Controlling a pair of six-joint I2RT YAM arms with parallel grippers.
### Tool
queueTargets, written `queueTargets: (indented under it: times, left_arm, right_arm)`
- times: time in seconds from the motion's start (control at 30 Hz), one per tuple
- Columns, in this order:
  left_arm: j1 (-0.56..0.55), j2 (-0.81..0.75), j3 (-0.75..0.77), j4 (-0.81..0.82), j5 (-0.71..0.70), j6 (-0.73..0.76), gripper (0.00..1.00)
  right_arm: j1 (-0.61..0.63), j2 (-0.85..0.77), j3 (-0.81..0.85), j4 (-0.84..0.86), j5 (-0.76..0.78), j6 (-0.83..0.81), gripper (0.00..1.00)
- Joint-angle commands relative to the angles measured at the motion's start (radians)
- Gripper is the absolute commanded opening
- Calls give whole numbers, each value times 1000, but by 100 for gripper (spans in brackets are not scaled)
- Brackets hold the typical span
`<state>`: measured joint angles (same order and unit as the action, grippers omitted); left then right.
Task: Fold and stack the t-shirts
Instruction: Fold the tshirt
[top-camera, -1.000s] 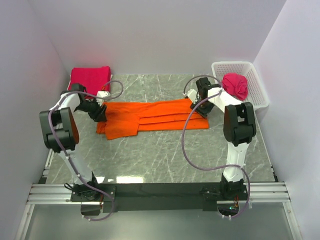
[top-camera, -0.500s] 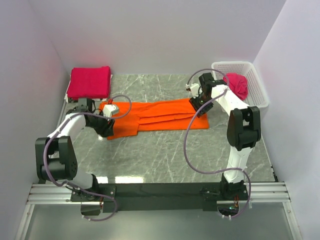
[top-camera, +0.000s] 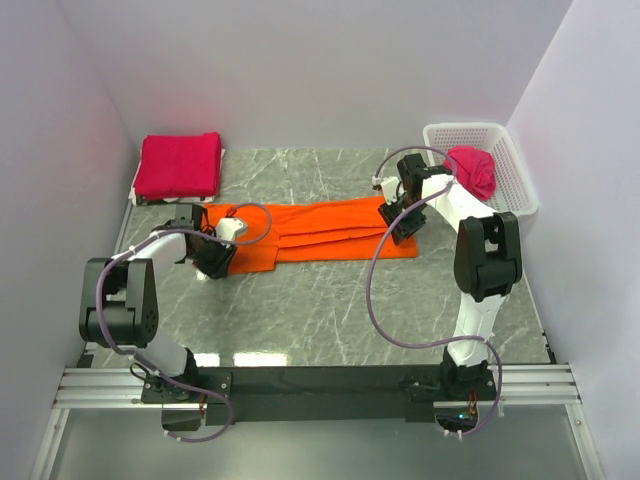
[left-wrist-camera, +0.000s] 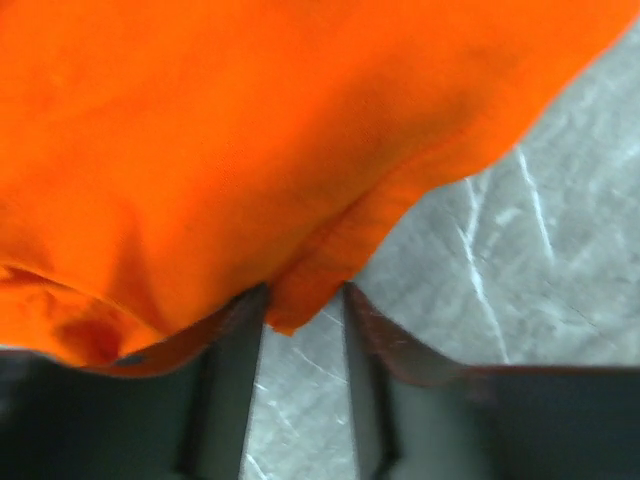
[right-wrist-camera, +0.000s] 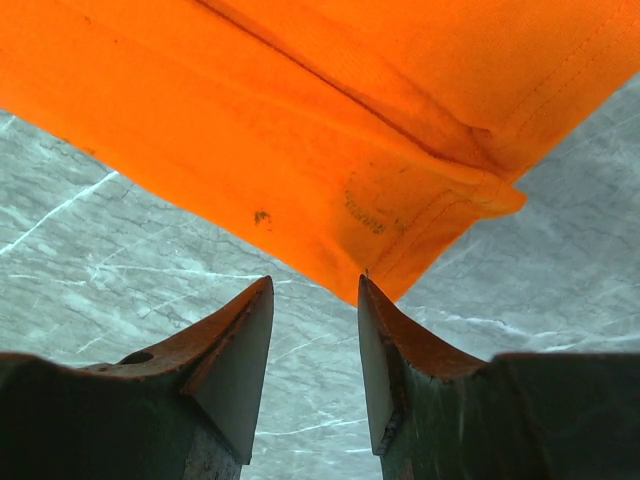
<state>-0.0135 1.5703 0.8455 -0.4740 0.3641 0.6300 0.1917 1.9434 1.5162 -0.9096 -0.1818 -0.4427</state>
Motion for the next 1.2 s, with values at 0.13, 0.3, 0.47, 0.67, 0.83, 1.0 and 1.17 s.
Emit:
queueTargets:
  times: [0.13, 0.3, 0.47, 0.67, 0.83, 1.0, 1.17]
  left_arm:
    - [-34, 50, 47, -73, -18, 8, 8]
    - [-32, 39, 255, -256, 82, -6, 1]
    - [-31, 149, 525, -310, 91, -41, 1]
    - [-16, 341, 739, -261, 82, -88, 1]
    - [3, 487, 888, -233, 108, -147, 1]
    - [4, 580, 997, -202, 124, -190, 1]
    - [6, 609, 980, -180, 105, -199, 1]
  right_arm:
    - [-17, -61, 7, -8, 2, -7, 46]
    - [-21, -51, 21, -12, 7, -14, 45]
    - [-29, -28, 44, -12, 10, -14, 45]
    - [-34, -27, 44, 0, 21, -14, 53]
    - [-43, -23, 41, 3, 21, -19, 55]
    - [-43, 3, 50, 5, 10, -14, 54]
    - [-43, 11, 76, -14, -10, -8, 54]
